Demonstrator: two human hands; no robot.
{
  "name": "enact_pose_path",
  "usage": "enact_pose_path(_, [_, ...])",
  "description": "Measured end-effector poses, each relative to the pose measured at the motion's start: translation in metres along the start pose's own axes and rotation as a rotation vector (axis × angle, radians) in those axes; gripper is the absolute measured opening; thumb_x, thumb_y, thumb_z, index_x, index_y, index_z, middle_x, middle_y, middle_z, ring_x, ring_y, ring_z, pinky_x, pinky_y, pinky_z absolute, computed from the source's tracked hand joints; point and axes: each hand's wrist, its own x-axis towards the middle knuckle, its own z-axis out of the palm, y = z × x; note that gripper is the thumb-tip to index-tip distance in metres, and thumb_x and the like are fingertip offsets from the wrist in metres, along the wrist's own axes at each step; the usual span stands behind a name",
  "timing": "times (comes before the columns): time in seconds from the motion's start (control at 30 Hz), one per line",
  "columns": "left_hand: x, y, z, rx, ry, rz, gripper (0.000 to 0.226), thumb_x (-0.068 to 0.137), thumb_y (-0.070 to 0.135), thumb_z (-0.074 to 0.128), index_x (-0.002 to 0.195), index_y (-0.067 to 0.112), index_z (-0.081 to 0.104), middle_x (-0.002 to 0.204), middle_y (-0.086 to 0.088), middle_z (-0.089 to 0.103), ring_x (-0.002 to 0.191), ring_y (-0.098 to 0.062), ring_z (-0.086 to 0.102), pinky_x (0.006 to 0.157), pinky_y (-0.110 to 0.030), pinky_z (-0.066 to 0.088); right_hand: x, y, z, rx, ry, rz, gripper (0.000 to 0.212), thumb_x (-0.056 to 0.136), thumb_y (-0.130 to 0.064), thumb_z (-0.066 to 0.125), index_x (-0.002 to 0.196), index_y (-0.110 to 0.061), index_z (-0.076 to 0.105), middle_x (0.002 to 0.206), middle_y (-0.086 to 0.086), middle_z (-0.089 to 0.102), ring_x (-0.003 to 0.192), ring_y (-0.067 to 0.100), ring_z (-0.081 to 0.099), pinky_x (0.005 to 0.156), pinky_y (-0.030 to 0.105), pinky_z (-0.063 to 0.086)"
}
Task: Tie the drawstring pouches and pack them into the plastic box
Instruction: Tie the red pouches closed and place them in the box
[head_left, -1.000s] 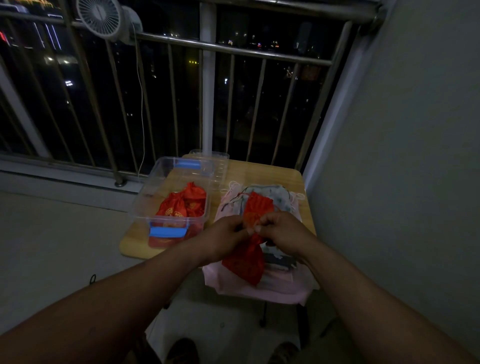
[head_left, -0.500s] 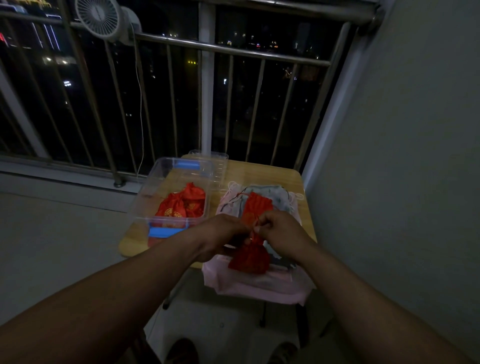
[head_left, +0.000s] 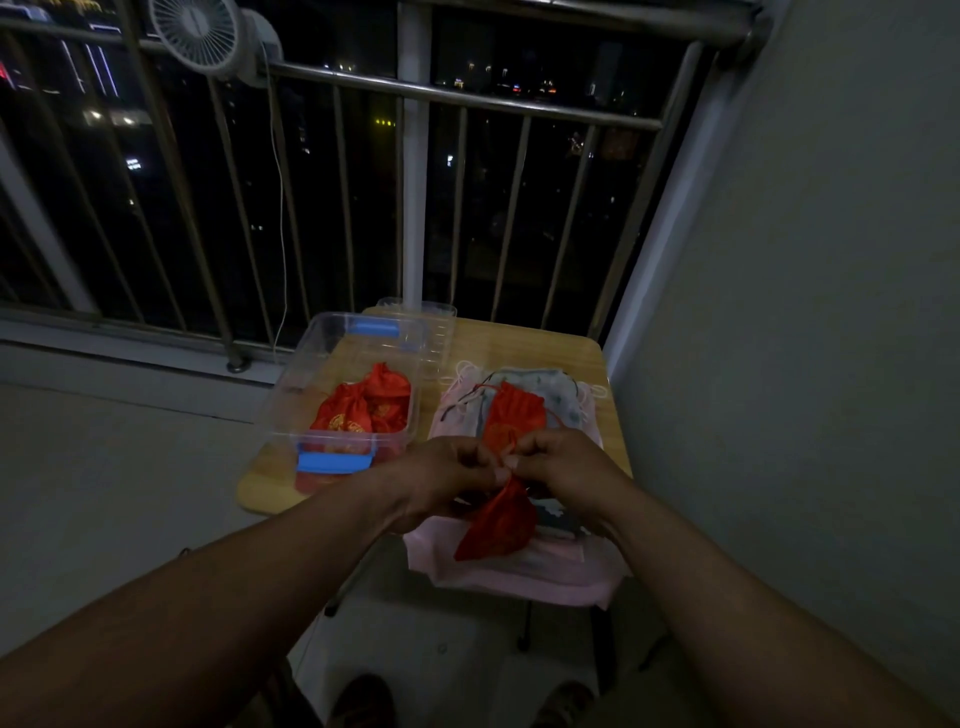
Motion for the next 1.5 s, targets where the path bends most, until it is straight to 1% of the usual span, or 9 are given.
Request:
enact_pose_path(0.3, [-0.003, -0.003, 0.003, 0.031, 0.038, -0.025, 0.011, 0.096, 0.012, 0.067, 0.087, 0.018, 0.065, 0.084, -0.007, 0.064, 0.082, -0.022, 0.058, 0.078, -0.036, 0.054, 0.008, 0.002, 0.005, -0.188, 0.001, -0.037, 0.016, 0.096, -0.016, 0.069, 0.092, -0.002, 0.076, 0.096, 0.022, 0.073, 0.079, 0.021, 0.062, 0.084, 0.047, 0.056])
enact_pose_path(0.63, [-0.003, -0.012, 0.008, 0.110, 0.111, -0.070, 0.017, 0.098, 0.022, 0.064, 0.102, 0.008, 0.073, 0.109, -0.021, 0.073, 0.100, -0.028, 0.069, 0.095, -0.044, 0.059, 0.006, 0.007, 0.012, -0.048, 0.025, -0.005, 0.014, 0.095, -0.011, 0.068, 0.095, 0.001, 0.076, 0.094, 0.024, 0.072, 0.073, 0.016, 0.064, 0.071, 0.031, 0.053])
enact_pose_path(0.77, [-0.007, -0.008, 0.009, 0.160, 0.147, -0.053, 0.025, 0.101, 0.024, 0.062, 0.111, 0.003, 0.072, 0.115, -0.021, 0.072, 0.110, -0.033, 0.069, 0.093, -0.041, 0.058, 0.003, 0.004, 0.010, 0.052, -0.012, 0.070, 0.011, 0.096, -0.012, 0.068, 0.100, -0.006, 0.077, 0.083, 0.004, 0.072, 0.066, 0.007, 0.063, 0.057, 0.018, 0.049])
enact_pose_path(0.9, [-0.006, -0.010, 0.010, 0.232, 0.158, 0.009, 0.021, 0.099, 0.021, 0.063, 0.096, 0.003, 0.072, 0.091, -0.018, 0.070, 0.082, -0.024, 0.062, 0.083, -0.045, 0.057, 0.002, 0.003, 0.008, 0.036, -0.016, 0.091, 0.010, 0.095, -0.016, 0.071, 0.101, -0.011, 0.077, 0.091, 0.005, 0.073, 0.078, 0.014, 0.065, 0.060, 0.022, 0.052])
enact_pose_path(1.03, [-0.005, -0.006, 0.012, 0.249, 0.174, 0.051, 0.013, 0.098, 0.019, 0.065, 0.087, 0.013, 0.069, 0.069, 0.000, 0.058, 0.057, -0.008, 0.050, 0.055, -0.022, 0.042, 0.002, 0.002, 0.007, 0.087, -0.037, 0.114, 0.010, 0.095, -0.012, 0.070, 0.102, -0.010, 0.076, 0.091, 0.005, 0.073, 0.080, 0.015, 0.068, 0.056, 0.019, 0.054])
enact_pose_path(1.17, [-0.002, 0.001, 0.011, 0.341, 0.191, 0.092, 0.018, 0.095, 0.021, 0.068, 0.090, 0.004, 0.072, 0.078, -0.006, 0.065, 0.070, -0.015, 0.058, 0.065, -0.028, 0.047, 0.003, -0.002, 0.005, -0.010, -0.034, 0.064, 0.009, 0.097, -0.013, 0.068, 0.097, -0.008, 0.076, 0.085, 0.005, 0.071, 0.075, 0.013, 0.066, 0.057, 0.020, 0.052])
enact_pose_path(1.3, [-0.002, 0.006, 0.004, 0.182, 0.169, 0.068, 0.015, 0.098, 0.023, 0.064, 0.088, 0.016, 0.072, 0.077, 0.003, 0.067, 0.073, -0.011, 0.061, 0.065, -0.022, 0.048, 0.007, -0.009, 0.005, -0.120, -0.005, -0.062, 0.017, 0.100, -0.009, 0.061, 0.099, 0.005, 0.071, 0.089, 0.015, 0.068, 0.075, 0.015, 0.064, 0.066, 0.019, 0.054])
enact_pose_path(1.43, [-0.002, 0.003, -0.005, -0.101, 0.077, 0.033, 0.021, 0.097, 0.018, 0.061, 0.080, 0.019, 0.073, 0.078, -0.003, 0.065, 0.079, -0.020, 0.058, 0.078, -0.036, 0.048, 0.007, -0.012, 0.005, -0.101, 0.008, -0.169, 0.014, 0.102, -0.005, 0.059, 0.104, 0.004, 0.069, 0.094, 0.020, 0.071, 0.078, 0.014, 0.069, 0.068, 0.016, 0.057])
enact_pose_path(1.5, [-0.005, 0.003, -0.006, -0.212, 0.027, 0.013, 0.021, 0.100, 0.015, 0.056, 0.093, 0.013, 0.075, 0.082, -0.004, 0.070, 0.081, -0.018, 0.064, 0.078, -0.035, 0.053, 0.008, -0.011, 0.006, -0.103, 0.021, -0.204, 0.013, 0.102, -0.006, 0.058, 0.105, 0.002, 0.069, 0.100, 0.022, 0.072, 0.088, 0.025, 0.071, 0.076, 0.024, 0.060])
